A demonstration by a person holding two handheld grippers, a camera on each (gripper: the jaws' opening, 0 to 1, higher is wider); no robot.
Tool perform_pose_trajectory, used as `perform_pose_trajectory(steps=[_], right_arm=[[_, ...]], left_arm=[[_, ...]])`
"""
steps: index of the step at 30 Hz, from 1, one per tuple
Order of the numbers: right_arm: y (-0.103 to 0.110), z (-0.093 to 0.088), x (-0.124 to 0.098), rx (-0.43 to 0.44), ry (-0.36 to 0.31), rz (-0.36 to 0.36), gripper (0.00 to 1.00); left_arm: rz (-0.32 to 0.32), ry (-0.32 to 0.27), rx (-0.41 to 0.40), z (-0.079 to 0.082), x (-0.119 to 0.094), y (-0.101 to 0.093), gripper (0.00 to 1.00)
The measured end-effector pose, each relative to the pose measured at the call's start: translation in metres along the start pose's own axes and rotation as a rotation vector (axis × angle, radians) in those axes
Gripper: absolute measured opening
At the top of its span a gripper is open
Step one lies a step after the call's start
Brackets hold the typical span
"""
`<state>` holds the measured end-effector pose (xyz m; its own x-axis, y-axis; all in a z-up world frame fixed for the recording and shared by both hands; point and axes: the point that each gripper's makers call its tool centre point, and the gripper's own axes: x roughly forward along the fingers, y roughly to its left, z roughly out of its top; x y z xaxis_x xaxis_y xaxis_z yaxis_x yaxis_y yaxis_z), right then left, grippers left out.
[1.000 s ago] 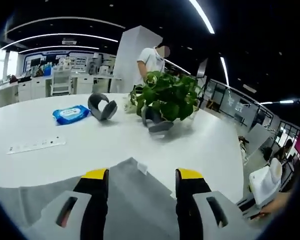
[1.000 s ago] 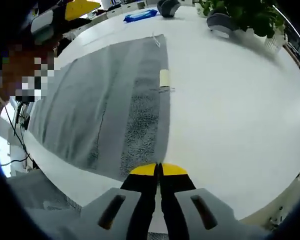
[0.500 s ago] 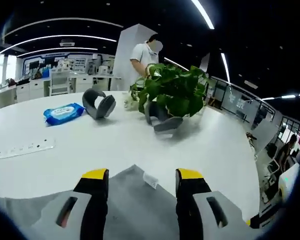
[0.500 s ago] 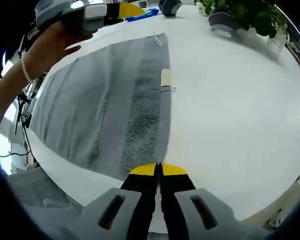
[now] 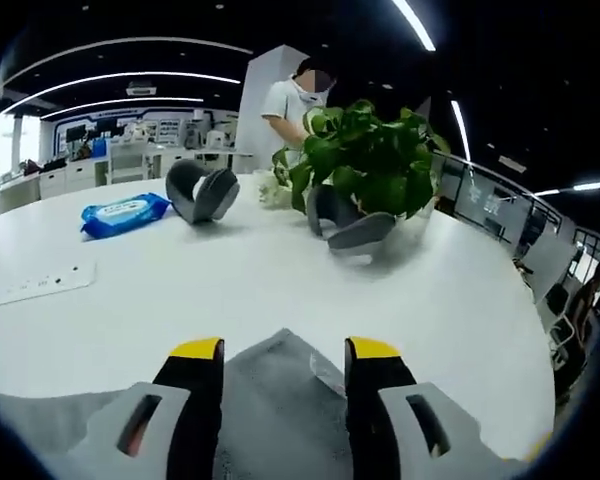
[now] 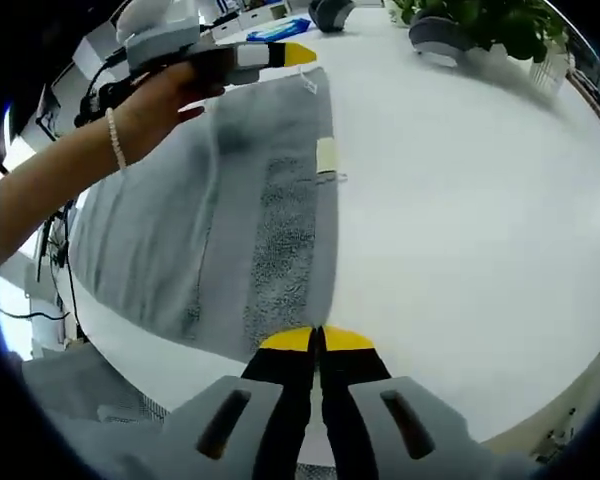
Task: Fold the towel on the table until its edges align and the towel forms a compact rectangular stack.
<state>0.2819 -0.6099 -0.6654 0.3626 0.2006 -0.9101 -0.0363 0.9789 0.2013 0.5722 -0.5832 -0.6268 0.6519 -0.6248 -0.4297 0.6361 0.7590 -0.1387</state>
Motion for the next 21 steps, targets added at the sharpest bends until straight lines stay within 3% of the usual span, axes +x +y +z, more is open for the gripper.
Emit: perform_pose_trajectory(steps=[7, 11, 12, 16, 19, 21], right_arm=[[0.000, 0.000, 0.000, 0.029, -0.018, -0.003, 0.00], [0.000, 0.000, 0.000, 0.022, -0.008, -0.002, 0.00], [0.000, 0.000, 0.000, 0.025, -0.007, 0.001, 0.00], [-0.001, 0.000, 0.000, 0.037, -0.012, 0.005, 0.00], [0.000, 0.000, 0.000, 0.035, -0.009, 0.005, 0.00], [-0.001, 0.001, 0.000, 0.035, -0.007, 0.004, 0.00]], left_arm=[[0.008, 0.008, 0.050, -0.010, 0.012, 0.002, 0.44], [0.000, 0.036, 0.063, -0.020, 0.016, 0.001, 0.35], [0.008, 0.014, 0.092, -0.016, 0.015, 0.002, 0.34], [0.010, 0.014, 0.143, -0.018, 0.015, 0.001, 0.31], [0.010, 0.006, 0.132, -0.017, 0.018, 0.003, 0.18], [0.024, 0.001, 0.133, -0.017, 0.018, 0.009, 0.15]])
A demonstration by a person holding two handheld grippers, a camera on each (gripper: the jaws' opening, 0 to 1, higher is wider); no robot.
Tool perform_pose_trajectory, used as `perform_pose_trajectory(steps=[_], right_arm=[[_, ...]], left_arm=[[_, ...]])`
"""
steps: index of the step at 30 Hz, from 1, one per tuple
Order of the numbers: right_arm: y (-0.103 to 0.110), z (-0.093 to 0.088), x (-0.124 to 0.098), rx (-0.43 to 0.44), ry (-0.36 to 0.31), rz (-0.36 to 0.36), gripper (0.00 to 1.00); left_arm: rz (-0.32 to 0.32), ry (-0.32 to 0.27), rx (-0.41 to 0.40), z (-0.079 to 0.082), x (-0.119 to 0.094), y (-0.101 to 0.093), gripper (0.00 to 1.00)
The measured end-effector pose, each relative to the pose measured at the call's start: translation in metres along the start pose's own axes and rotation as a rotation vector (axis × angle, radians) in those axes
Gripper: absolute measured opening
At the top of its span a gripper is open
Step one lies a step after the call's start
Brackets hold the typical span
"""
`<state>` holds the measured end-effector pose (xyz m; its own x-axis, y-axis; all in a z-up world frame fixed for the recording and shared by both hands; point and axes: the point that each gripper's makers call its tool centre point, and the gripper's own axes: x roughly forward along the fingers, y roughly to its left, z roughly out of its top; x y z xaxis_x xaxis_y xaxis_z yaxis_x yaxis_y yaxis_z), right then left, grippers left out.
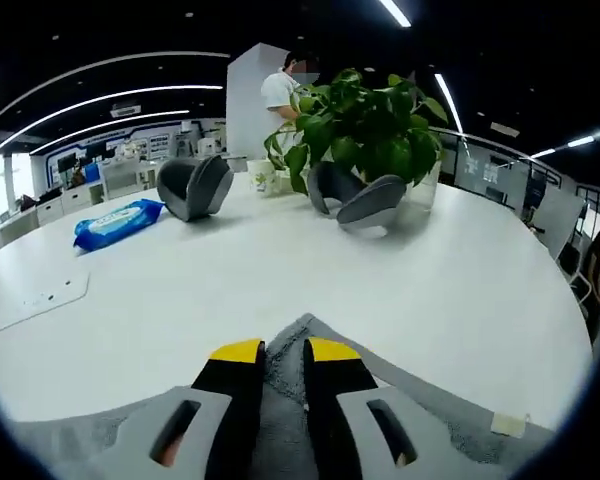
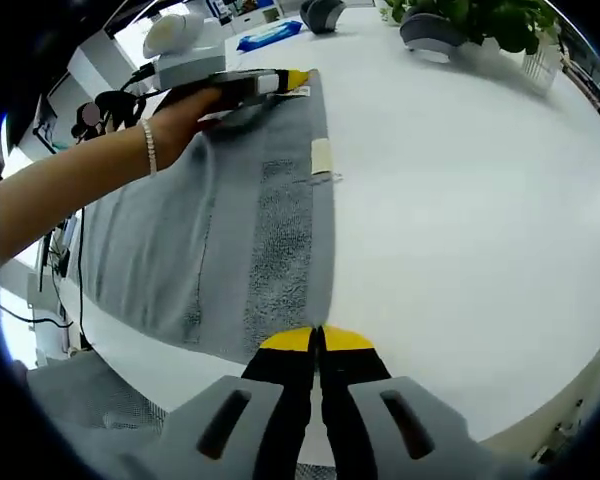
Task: Fold the towel on the table until its edges align and the towel forms a compact rectangular stack.
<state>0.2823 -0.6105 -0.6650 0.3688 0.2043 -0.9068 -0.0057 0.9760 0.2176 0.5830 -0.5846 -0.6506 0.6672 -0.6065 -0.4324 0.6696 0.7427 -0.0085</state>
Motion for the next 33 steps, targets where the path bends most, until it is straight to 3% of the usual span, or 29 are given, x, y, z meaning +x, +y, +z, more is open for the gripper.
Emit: perform_pose_trajectory(steps=[6, 14, 15, 18, 20, 23, 26, 28, 33], right_arm=[[0.000, 0.000, 0.000, 0.003, -0.001, 0.002, 0.00], [0.000, -0.001, 0.000, -0.009, -0.006, 0.001, 0.00], [0.000, -0.001, -0.001, -0.011, -0.012, 0.000, 0.00], [0.000, 0.000, 0.000, -0.007, -0.012, 0.003, 0.00], [0.000, 0.000, -0.001, -0.007, -0.013, 0.001, 0.00], [0.001, 0.000, 0.000, -0.017, -0.008, -0.001, 0.00], [0.006, -0.004, 0.000, -0.008, 0.035, 0.053, 0.00], [0.006, 0.000, -0.005, 0.003, 0.015, 0.063, 0.00], [0.014, 0.013, -0.026, 0.025, -0.042, 0.116, 0.00]], left_arm=[[-0.041, -0.018, 0.060, -0.001, 0.002, -0.004, 0.05], [-0.061, 0.004, 0.105, 0.000, 0.002, -0.004, 0.03], [-0.065, 0.014, 0.088, 0.000, 0.003, -0.003, 0.03], [-0.074, 0.045, -0.085, -0.002, 0.002, -0.001, 0.03], [-0.081, 0.048, -0.057, -0.001, 0.000, -0.001, 0.02], [-0.085, 0.103, -0.096, -0.004, -0.008, -0.002, 0.02], [-0.092, 0.071, -0.085, 0.010, -0.020, -0.006, 0.02], [-0.101, 0.053, -0.053, 0.021, -0.026, -0.006, 0.02], [-0.112, 0.032, -0.095, 0.040, -0.044, -0.003, 0.02]])
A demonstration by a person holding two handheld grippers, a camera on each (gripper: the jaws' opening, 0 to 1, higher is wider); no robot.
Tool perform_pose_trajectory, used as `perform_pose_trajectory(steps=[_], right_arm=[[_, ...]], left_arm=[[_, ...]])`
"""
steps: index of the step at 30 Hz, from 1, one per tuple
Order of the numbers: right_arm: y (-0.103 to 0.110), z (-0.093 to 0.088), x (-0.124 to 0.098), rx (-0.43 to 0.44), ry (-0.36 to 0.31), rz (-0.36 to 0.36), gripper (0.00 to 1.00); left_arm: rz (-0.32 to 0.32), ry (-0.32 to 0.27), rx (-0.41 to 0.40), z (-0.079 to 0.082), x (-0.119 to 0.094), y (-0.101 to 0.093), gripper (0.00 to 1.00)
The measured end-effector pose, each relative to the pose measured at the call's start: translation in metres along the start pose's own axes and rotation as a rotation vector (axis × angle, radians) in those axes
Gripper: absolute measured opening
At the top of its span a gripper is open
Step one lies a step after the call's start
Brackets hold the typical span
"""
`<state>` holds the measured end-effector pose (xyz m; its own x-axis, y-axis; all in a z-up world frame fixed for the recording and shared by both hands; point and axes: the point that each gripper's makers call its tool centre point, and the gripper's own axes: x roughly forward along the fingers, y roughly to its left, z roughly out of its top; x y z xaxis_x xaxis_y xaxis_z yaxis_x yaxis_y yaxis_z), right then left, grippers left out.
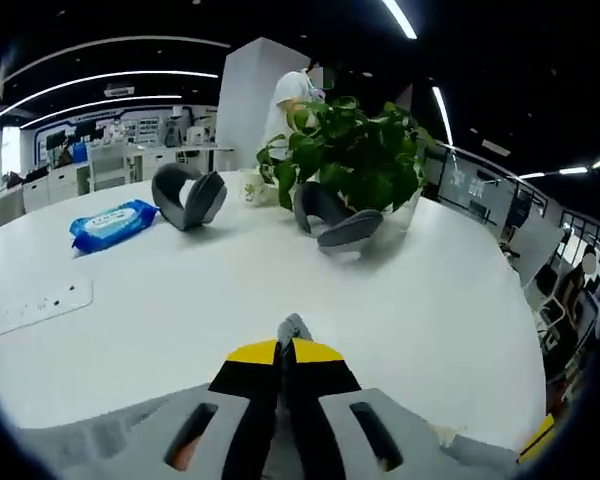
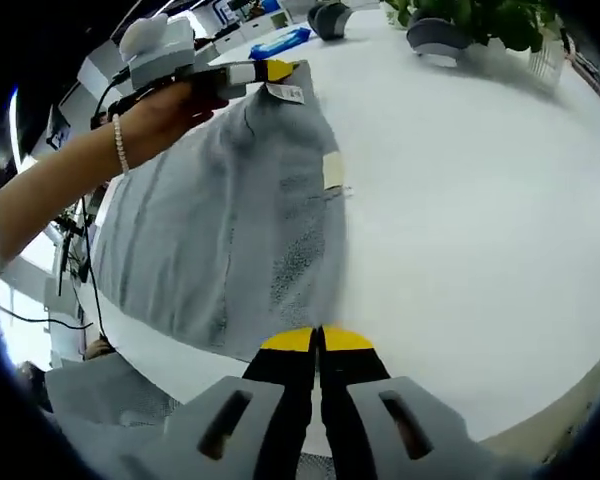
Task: Fold the towel on the table until its edges align and the towel forms a compact rectangular stack.
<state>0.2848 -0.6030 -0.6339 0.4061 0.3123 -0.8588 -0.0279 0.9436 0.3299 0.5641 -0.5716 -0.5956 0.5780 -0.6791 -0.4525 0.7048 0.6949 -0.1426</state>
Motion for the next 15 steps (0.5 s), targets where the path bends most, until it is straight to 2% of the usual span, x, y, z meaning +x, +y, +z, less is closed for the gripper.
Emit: perform_pose_trajectory(steps=[1, 5, 8, 13, 15], right_arm=[[0.006, 0.003, -0.008, 0.008, -0.009, 0.025, 0.00], [0.018, 0.007, -0.024, -0.022, -0.036, 0.043, 0.00], [0.024, 0.008, -0.035, -0.047, -0.056, 0.044, 0.00], [0.034, 0.009, -0.053, -0.033, -0.092, 0.074, 0.00], [0.041, 0.009, -0.065, -0.039, -0.109, 0.091, 0.00]], left_arm=[[-0.008, 0.001, -0.007, 0.002, -0.006, -0.002, 0.02], [-0.009, -0.008, -0.021, 0.010, -0.024, -0.006, 0.02], [-0.008, -0.020, 0.042, 0.018, -0.038, -0.011, 0.03], [-0.007, -0.050, 0.056, 0.031, -0.057, -0.018, 0.03], [-0.001, -0.061, 0.088, 0.034, -0.066, -0.022, 0.03]])
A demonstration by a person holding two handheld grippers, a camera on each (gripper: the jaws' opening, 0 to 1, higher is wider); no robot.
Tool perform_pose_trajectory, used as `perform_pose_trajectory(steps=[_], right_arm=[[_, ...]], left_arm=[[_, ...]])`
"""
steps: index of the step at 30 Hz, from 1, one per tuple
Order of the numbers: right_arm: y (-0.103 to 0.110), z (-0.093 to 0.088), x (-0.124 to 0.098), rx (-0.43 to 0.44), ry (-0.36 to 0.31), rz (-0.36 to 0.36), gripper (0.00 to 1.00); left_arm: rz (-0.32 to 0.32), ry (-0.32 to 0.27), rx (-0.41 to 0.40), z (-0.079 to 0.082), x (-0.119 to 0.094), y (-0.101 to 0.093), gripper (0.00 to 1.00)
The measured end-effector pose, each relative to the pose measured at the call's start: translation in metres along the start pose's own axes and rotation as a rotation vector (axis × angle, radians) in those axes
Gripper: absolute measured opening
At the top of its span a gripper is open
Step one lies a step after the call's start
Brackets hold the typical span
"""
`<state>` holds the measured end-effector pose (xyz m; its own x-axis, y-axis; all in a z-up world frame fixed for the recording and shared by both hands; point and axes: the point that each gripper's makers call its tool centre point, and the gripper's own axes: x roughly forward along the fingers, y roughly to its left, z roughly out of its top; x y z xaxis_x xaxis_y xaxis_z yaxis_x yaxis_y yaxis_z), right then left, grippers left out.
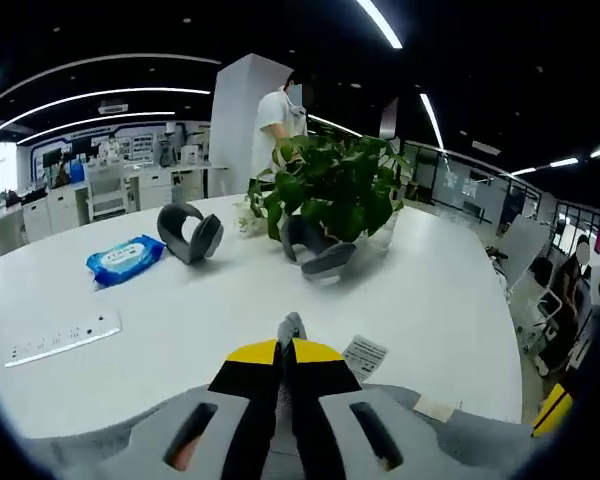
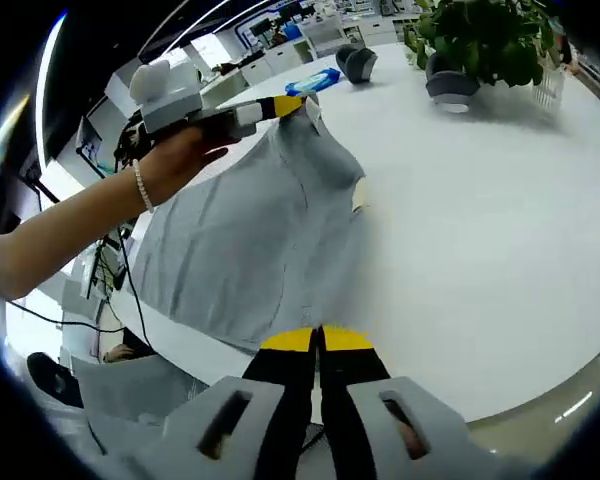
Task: Fold the towel on the table until its edges align and the towel forms a compact rectangular stack.
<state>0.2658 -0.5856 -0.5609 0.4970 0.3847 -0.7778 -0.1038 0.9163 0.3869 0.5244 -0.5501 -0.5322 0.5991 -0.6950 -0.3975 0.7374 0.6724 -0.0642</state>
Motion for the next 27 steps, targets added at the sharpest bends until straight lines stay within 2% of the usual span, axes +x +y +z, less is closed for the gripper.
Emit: perform_pose_trajectory(steps=[6, 16, 27], right_arm=[[0.008, 0.002, -0.023, -0.018, -0.031, -0.005, 0.00], [0.015, 0.006, -0.042, -0.012, -0.069, 0.001, 0.00], [-0.004, 0.028, -0.078, -0.048, -0.134, -0.050, 0.00]], left_arm=[[-0.009, -0.028, 0.018, 0.014, -0.016, -0.011, 0.03], [-0.001, -0.081, 0.007, 0.038, -0.029, -0.013, 0.03], [-0.007, -0.152, 0.017, 0.078, -0.031, -0.028, 0.03]])
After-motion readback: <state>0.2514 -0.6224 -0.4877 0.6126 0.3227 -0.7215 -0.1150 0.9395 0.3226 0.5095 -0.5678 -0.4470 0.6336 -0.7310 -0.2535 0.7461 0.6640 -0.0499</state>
